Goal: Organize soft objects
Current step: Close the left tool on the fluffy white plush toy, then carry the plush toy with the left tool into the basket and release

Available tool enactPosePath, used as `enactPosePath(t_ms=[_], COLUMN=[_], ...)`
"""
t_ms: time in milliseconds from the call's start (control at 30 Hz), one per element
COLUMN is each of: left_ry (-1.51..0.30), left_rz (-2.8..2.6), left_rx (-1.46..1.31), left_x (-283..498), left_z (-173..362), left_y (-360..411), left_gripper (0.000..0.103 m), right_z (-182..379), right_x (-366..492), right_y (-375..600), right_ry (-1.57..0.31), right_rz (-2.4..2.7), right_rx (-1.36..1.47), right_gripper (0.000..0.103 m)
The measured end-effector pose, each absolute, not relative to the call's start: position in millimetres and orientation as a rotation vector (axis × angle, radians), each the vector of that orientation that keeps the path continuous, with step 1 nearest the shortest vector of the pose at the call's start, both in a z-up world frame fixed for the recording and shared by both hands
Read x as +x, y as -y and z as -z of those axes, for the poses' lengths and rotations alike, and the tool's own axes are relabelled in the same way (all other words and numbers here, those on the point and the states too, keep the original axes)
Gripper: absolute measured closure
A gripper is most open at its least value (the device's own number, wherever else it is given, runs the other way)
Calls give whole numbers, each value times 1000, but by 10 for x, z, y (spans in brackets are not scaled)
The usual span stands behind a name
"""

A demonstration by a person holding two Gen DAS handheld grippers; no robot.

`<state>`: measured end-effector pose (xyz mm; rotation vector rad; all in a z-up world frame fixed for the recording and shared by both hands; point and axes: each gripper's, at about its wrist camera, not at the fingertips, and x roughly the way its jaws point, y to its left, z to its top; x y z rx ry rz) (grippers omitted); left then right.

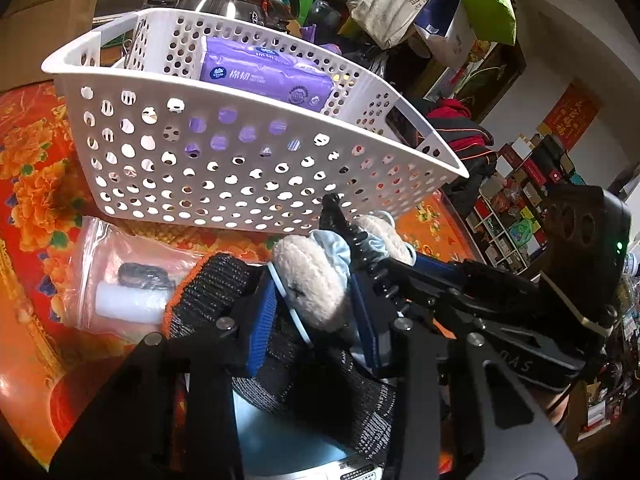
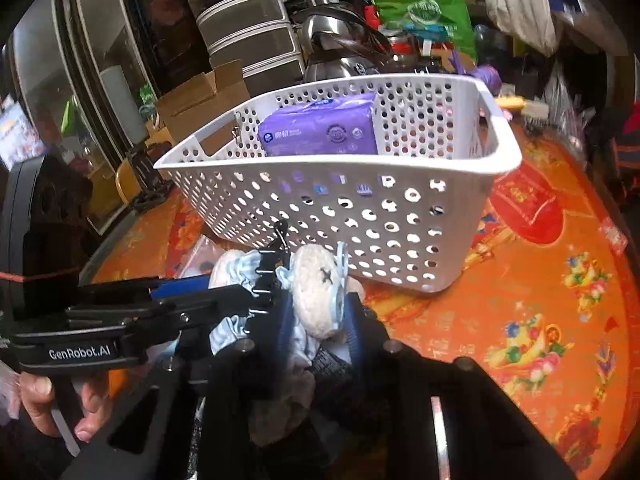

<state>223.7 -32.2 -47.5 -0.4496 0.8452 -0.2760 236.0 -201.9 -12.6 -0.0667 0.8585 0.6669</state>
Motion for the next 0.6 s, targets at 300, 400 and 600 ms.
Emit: enactPosePath(t_ms=[300,400,600], left_ry=[-760,-693,-612], left_rz=[313,317,322], left_rx=[-420,-402,-374], left_x=[2093,1967,1777], left_z=[303,127,-241], left_y=[296,268,237], left_gripper=[73,73,73], right_z=[-118,-271,-592], right_x=[2006,1879,1650], right_y=[2018,2038,2014], right_ry=[-731,-689,-600], right_rz=[-618,-626,-629], right_rx=[-125,-118,-130], right_gripper=[84,84,84])
